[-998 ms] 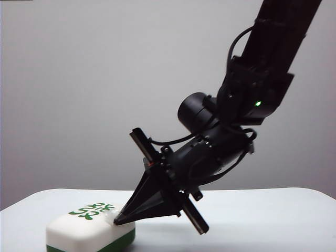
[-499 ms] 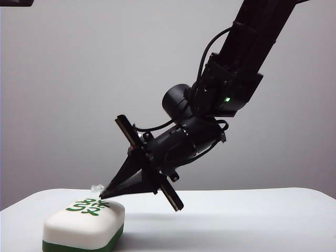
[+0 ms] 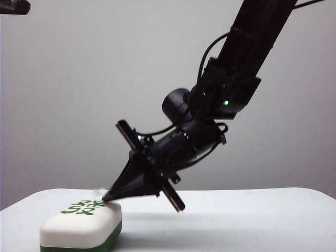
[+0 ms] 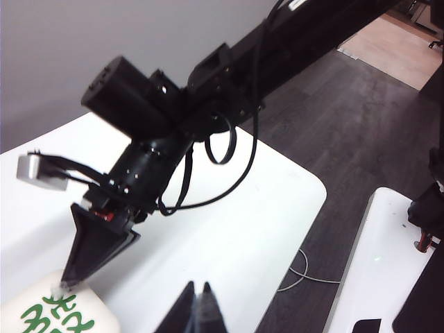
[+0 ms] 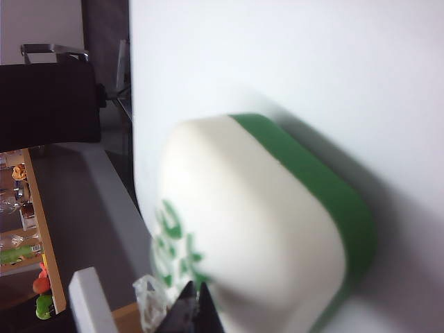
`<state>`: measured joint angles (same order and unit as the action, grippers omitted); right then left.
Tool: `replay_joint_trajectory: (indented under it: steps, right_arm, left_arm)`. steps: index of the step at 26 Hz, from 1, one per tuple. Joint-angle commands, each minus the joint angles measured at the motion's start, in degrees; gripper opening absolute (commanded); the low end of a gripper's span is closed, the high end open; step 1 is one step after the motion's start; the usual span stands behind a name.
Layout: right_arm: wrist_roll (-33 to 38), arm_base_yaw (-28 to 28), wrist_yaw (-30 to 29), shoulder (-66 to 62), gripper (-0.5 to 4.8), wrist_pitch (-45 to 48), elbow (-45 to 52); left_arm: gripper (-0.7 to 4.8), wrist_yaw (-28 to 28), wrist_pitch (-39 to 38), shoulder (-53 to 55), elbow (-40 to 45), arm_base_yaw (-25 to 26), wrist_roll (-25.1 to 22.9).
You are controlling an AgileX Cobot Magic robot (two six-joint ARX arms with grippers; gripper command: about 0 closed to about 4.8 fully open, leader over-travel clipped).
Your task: Move the foam mahjong from the right side of the table to the left side of the table.
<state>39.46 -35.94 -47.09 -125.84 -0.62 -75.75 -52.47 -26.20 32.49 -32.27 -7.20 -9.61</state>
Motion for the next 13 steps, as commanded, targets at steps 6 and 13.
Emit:
replay_joint_trajectory:
  steps: [6,13]
  right_arm:
    - [-9.70,1.05,0.92,4.13,-0.05,-11.13,-0.11]
    - [-21.09,0.85,4.11,4.11,-0.05,-25.57,0.13]
  left_arm:
    - [-0.05,-0.28,1.42,-0.09,-0.33,0.02,-0.48]
    - [-0.05,-0.31,0.96,-0.09,-0.33,0.02,-0.46]
